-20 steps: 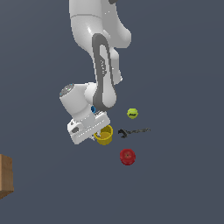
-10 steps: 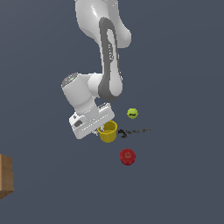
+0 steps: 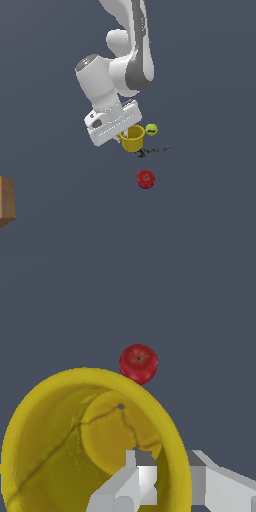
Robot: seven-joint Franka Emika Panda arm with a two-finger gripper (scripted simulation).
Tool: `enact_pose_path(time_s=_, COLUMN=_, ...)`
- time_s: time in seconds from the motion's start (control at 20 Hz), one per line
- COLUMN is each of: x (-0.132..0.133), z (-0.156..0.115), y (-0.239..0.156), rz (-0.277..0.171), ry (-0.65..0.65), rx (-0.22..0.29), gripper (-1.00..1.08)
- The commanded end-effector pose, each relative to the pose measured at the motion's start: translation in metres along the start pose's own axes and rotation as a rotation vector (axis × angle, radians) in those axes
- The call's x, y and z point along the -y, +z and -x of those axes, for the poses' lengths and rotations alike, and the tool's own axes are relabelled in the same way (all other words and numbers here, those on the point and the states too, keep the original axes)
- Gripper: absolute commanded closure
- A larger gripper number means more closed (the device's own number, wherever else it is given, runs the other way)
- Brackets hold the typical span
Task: Pick up a designated object from a clutter of objects.
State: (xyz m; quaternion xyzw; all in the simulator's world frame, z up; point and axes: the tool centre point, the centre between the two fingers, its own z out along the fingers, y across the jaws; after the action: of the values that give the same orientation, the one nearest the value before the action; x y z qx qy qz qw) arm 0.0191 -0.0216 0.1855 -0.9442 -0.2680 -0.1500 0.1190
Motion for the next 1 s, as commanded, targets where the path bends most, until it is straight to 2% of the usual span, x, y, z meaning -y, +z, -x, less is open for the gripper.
enact_pose_path(time_s=0.0, x=0.013, z=-0.011, y=-0.019, rz=0.002, ry=-0.001, rx=-0.001, gripper=1.08)
enact_pose_path(time_s=0.95, x=0.115, z=-0.097, y=-0.160, rz=-0.001, ry=-0.003, rx=-0.006, gripper=1.08)
